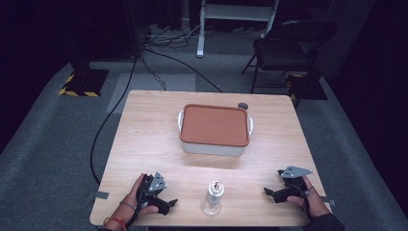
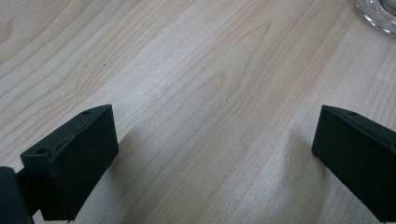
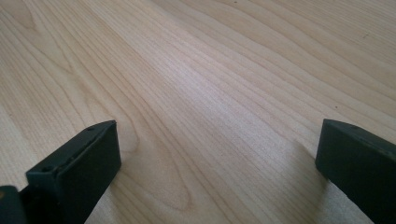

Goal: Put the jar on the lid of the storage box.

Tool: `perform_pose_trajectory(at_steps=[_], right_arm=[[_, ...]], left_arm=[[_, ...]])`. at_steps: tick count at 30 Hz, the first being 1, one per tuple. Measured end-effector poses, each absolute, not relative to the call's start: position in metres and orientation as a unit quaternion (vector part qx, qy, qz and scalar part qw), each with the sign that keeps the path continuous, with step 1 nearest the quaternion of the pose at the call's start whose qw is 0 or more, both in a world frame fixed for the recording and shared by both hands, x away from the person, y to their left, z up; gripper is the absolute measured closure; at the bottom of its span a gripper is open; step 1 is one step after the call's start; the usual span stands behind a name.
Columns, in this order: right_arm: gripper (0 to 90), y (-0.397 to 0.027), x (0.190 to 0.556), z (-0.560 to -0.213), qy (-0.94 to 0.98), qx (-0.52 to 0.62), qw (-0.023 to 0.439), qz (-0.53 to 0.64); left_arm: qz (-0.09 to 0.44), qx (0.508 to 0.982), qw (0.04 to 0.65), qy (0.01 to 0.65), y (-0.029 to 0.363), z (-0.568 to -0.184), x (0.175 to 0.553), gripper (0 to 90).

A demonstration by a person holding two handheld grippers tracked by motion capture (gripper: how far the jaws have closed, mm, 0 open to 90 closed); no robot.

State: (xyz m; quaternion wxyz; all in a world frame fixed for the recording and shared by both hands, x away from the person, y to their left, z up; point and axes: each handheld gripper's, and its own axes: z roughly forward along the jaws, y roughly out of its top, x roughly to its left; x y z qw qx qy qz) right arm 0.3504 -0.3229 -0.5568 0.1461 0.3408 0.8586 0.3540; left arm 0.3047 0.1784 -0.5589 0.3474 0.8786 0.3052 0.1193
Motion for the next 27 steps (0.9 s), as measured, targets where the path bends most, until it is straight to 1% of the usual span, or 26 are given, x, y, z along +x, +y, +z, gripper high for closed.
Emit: perform_pose_trajectory(at_steps=[13,27], right_arm=[[0.0,-0.3228,0.35,-0.5568,0.858,0.343,0.147,0.354],[0.0,-0.3227,0.3496,-0.5569,0.857,0.345,0.148,0.354]], left_arm=[[0.119,0.878,0.347,0.306,0.1787,-0.5588,0.3032,0.2],[0.125,0.892,0.321,0.292,0.1771,-0.5529,0.3,1.4]])
